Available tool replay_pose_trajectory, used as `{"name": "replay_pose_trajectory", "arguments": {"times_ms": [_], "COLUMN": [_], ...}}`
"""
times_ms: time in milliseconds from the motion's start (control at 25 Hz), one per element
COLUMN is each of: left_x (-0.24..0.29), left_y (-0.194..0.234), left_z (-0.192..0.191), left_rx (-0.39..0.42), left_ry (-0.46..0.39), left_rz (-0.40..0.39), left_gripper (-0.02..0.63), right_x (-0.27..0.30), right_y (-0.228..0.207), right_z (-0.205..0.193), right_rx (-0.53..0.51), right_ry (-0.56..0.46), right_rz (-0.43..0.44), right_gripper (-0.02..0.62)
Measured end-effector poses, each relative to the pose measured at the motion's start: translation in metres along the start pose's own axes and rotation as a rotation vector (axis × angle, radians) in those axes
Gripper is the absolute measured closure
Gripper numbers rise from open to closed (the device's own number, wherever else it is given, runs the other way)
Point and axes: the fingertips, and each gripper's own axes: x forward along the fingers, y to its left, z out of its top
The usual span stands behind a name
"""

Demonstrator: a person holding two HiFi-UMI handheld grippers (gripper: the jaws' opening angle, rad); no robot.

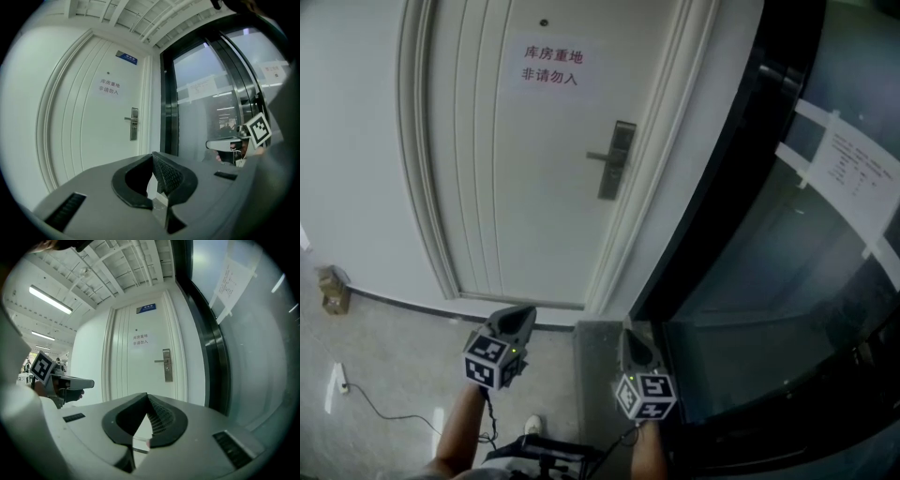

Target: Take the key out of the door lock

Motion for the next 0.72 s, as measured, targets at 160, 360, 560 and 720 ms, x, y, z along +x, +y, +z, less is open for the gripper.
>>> {"name": "replay_pose_trajectory", "arguments": {"times_ms": [160,360,560,720], "left_x": [0.028,0.061,0.09,0.11], "left_y": [0.018,0.042,0.071,0.095], "left_z": [0.007,0.015,0.022,0.024], "left_rx": [0.004,0.006,0.005,0.013], "left_ry": [0.004,0.011,0.007,0.009], "left_rz": [-0.006,-0.007,-0.016,-0.015], "left_gripper": [0.598,0.598,0.598,0.598], "right_x": [0.032,0.073,0.114,0.146], "right_y": [-0.007,-0.018,-0.023,-0.025], "right_z": [0.008,0.017,0.026,0.03], "right_rx": [-0.004,-0.002,-0.001,0.002], "right_ry": [0.001,0.004,0.0,-0.012], "right_rz": [0.0,-0.001,-0.006,-0.009], "right_gripper": [0.586,0.585,0.584,0.584]}}
